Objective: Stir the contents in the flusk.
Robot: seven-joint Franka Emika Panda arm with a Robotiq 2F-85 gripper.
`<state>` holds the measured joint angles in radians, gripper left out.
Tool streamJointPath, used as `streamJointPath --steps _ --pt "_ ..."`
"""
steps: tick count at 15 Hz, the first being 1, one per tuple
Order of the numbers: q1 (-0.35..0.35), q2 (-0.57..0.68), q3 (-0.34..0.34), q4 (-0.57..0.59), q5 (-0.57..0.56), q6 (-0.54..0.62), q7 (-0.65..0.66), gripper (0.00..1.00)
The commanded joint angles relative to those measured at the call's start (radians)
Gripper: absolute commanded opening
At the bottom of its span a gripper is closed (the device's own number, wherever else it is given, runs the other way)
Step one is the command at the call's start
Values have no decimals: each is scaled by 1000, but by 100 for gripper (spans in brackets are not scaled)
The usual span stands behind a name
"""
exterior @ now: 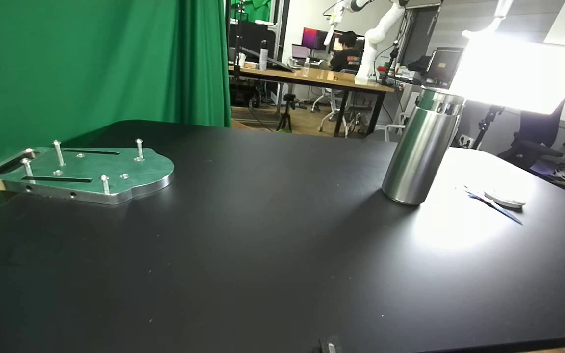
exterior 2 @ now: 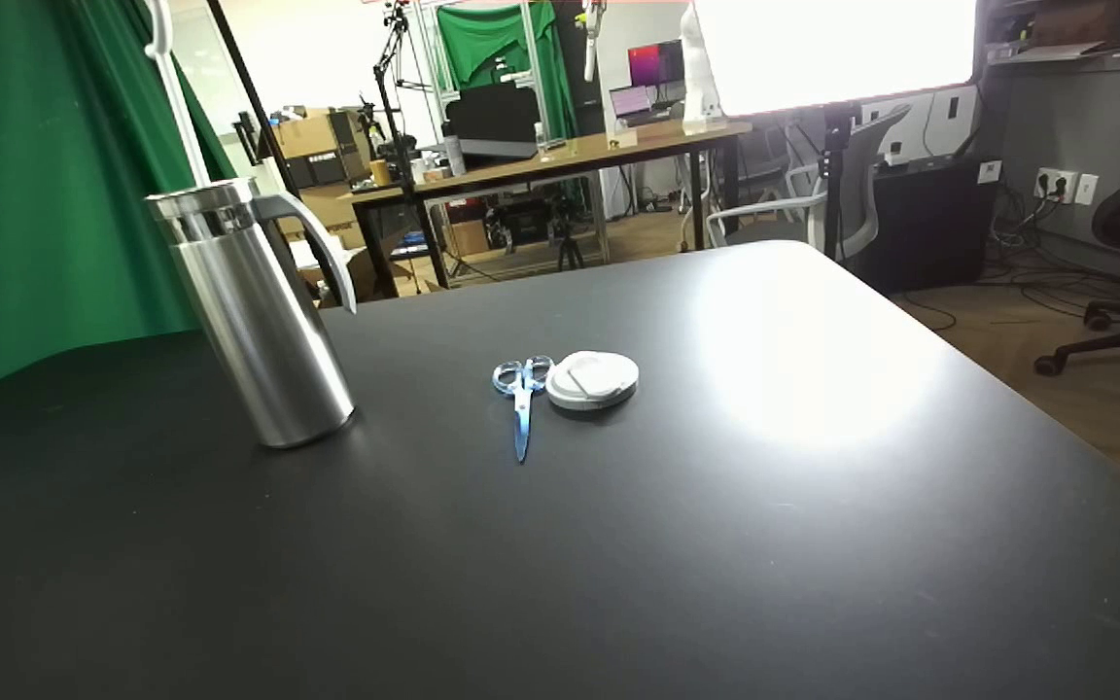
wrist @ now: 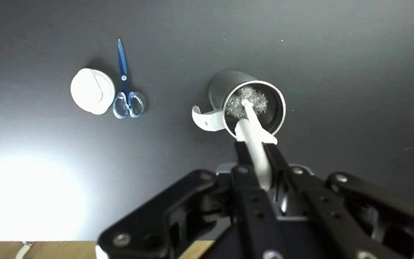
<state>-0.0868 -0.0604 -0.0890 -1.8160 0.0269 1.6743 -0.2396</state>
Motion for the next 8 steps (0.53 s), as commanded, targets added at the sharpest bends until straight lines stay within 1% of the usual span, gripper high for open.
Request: streamJointPath --steps 1,8 --pt "7 -5 4 -17 -31 27 9 4" --pt "43 63 46 -152 -118 157 54 4"
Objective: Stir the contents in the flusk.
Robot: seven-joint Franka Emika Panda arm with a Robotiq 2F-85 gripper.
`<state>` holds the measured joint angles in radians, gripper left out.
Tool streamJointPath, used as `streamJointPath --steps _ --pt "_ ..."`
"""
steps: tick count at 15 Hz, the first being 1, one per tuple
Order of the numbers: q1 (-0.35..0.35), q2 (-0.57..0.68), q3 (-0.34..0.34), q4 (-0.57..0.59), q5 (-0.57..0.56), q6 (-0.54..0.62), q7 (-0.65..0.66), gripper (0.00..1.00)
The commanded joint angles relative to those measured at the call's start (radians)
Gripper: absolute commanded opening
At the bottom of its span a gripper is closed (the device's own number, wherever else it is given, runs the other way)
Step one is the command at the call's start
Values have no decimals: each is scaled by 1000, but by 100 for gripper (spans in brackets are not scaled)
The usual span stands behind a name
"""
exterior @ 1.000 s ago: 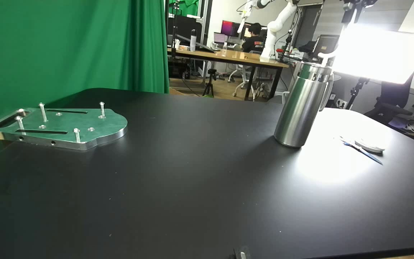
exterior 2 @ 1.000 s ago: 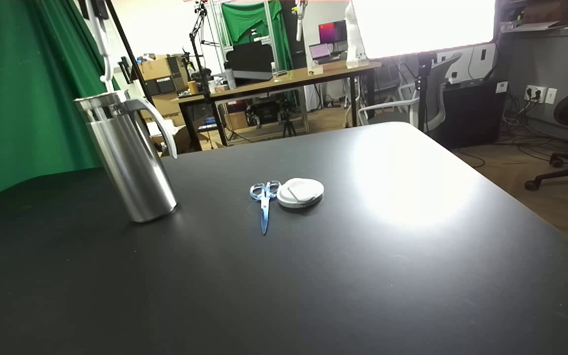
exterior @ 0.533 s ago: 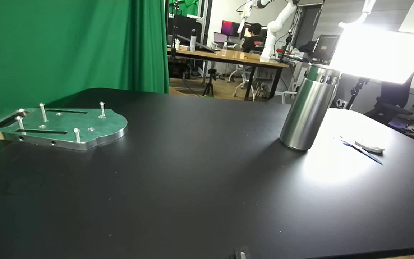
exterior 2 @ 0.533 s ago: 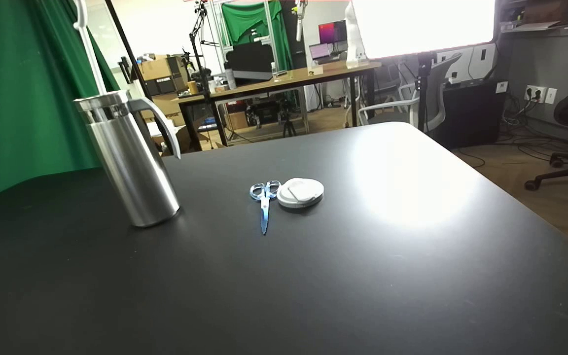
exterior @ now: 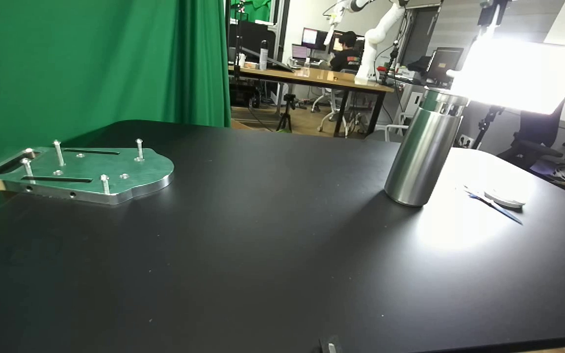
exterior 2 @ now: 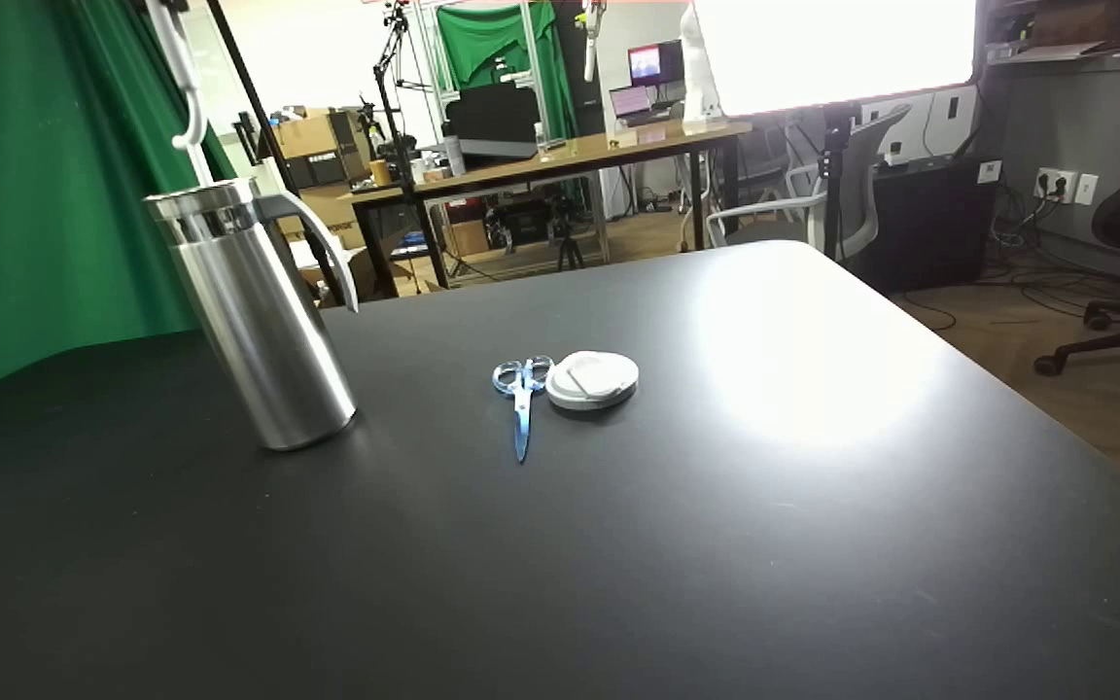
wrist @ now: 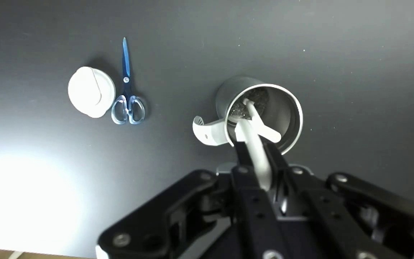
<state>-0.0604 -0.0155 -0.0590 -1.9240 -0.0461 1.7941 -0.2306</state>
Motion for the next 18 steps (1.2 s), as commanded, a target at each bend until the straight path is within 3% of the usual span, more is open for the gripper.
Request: streamJointPath --steps 1,6,12,18 --pt "21 28 20 -55 -56 48 50 4" --pt "23 17 24 -60 -69 33 39 4" --pt "-8 -107 -11 -38 -48 -24 -14 4" --pt "2 -95 -7 -133 -62 55 9 4"
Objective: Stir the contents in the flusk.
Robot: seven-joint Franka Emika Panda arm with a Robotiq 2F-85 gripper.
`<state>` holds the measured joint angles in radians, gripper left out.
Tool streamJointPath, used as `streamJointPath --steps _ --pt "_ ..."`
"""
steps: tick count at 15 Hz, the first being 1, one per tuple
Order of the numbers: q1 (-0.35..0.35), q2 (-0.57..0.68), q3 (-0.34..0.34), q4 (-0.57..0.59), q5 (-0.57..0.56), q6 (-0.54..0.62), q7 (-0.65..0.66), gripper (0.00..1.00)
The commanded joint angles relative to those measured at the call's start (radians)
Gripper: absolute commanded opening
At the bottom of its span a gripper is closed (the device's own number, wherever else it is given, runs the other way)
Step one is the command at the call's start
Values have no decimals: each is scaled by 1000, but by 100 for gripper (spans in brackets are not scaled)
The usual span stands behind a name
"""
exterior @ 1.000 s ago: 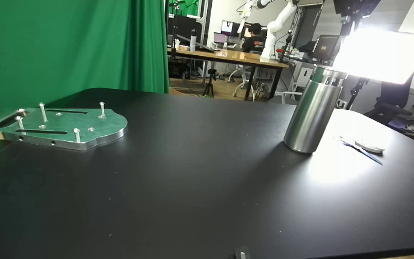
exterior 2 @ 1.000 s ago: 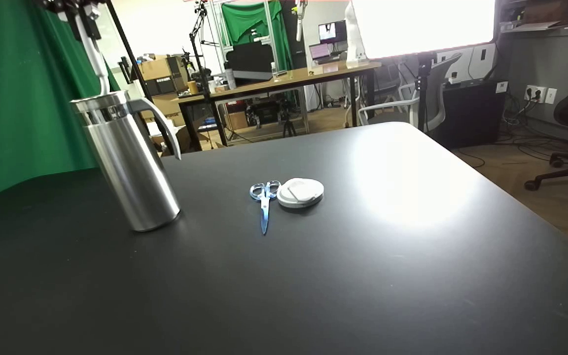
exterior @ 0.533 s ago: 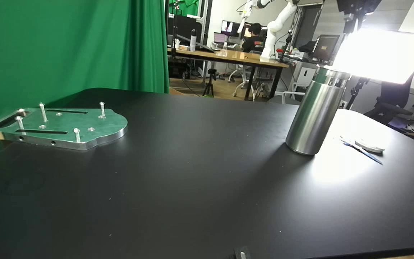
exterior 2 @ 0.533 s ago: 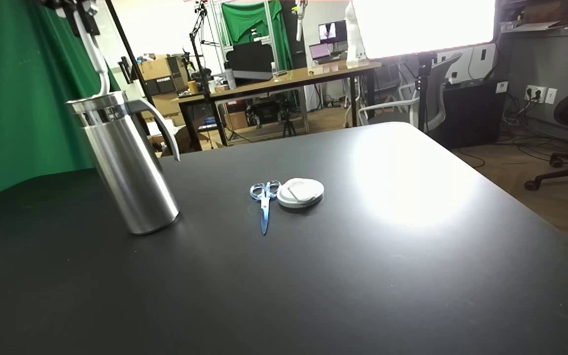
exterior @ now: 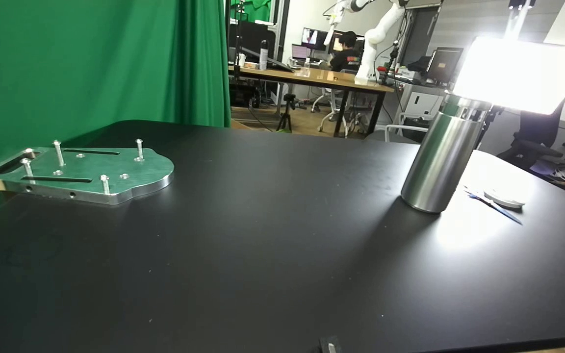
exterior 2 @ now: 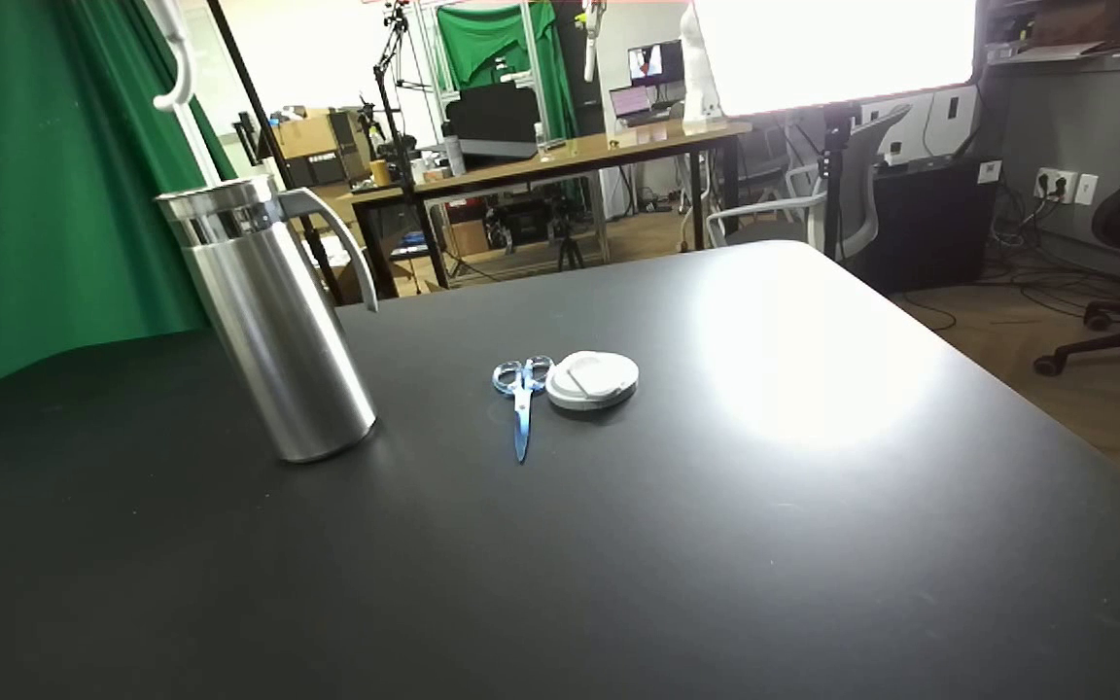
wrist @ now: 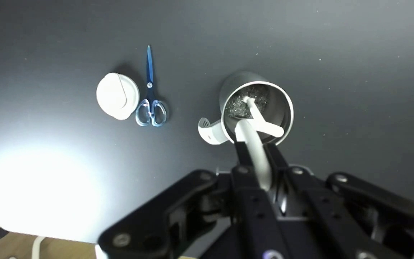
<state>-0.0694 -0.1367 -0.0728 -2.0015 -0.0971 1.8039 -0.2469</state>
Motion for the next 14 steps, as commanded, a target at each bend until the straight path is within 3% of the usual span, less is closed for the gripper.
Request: streamJointPath --steps 1,7,14 --pt "16 50 11 -76 -9 63 30 4" --pt "24 136 27 -83 -10 86 33 4" --pt "3 -12 0 -18 11 15 -10 4"
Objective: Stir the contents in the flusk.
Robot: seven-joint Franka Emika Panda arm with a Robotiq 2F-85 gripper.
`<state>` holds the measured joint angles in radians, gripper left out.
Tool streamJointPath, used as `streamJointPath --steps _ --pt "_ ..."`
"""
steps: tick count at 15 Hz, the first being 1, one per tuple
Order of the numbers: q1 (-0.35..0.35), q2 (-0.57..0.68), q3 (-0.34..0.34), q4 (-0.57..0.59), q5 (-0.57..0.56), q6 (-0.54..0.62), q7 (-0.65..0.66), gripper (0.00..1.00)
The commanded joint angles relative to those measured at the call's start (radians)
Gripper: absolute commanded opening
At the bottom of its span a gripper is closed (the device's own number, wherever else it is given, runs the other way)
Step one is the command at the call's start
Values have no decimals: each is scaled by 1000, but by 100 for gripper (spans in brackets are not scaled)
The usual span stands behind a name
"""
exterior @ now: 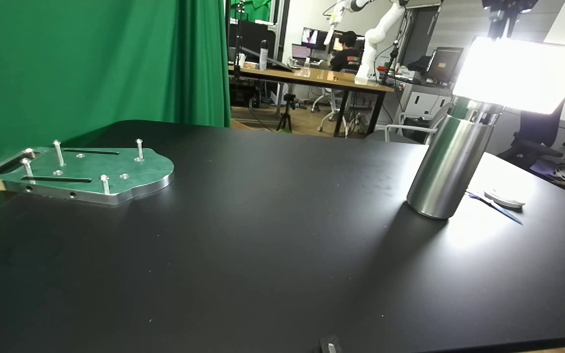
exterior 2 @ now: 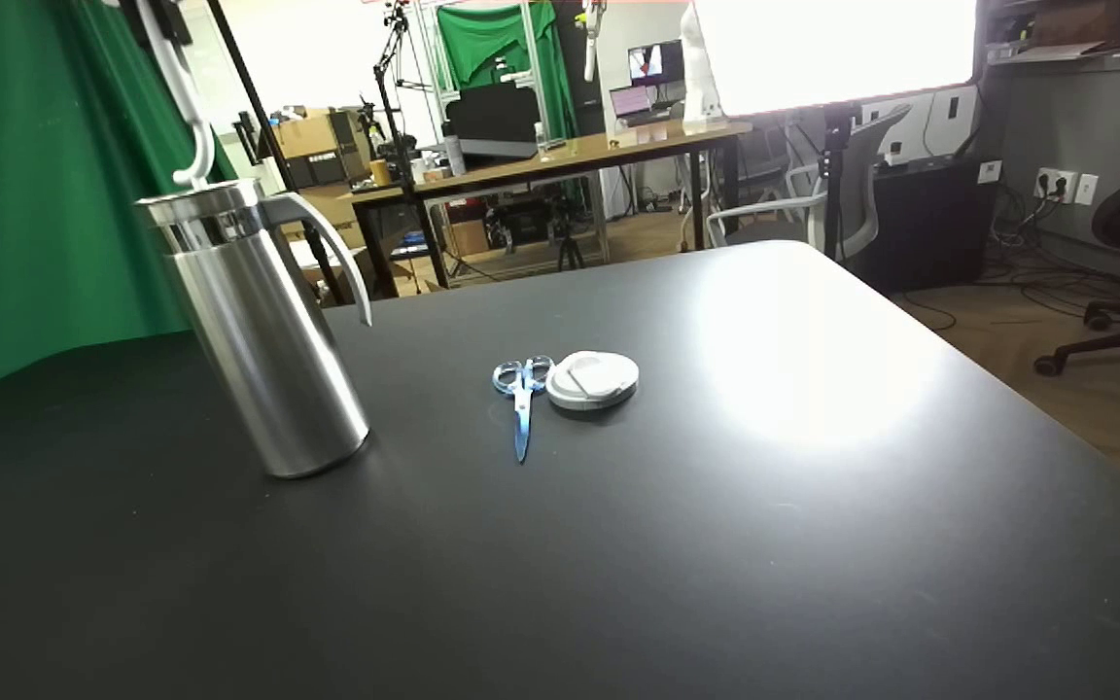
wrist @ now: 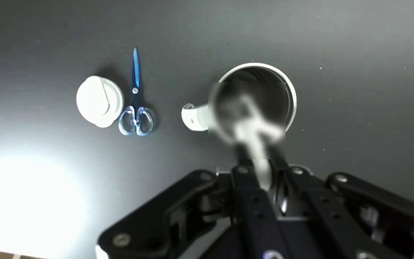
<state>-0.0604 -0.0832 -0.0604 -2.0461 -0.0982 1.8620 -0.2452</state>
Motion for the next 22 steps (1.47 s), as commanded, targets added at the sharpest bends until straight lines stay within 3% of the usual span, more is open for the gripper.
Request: streamJointPath --steps 1,8,12,19,22 --pt "-5 -74 -14 31 12 -47 -14 4" --pt "18 14 7 -63 -1 3 19 4" --pt "23 70 19 -51 -2 3 19 4" --pt "3 -84 -9 7 24 -55 -35 4" --pt "6 -95 -17 1 21 -47 -36 4"
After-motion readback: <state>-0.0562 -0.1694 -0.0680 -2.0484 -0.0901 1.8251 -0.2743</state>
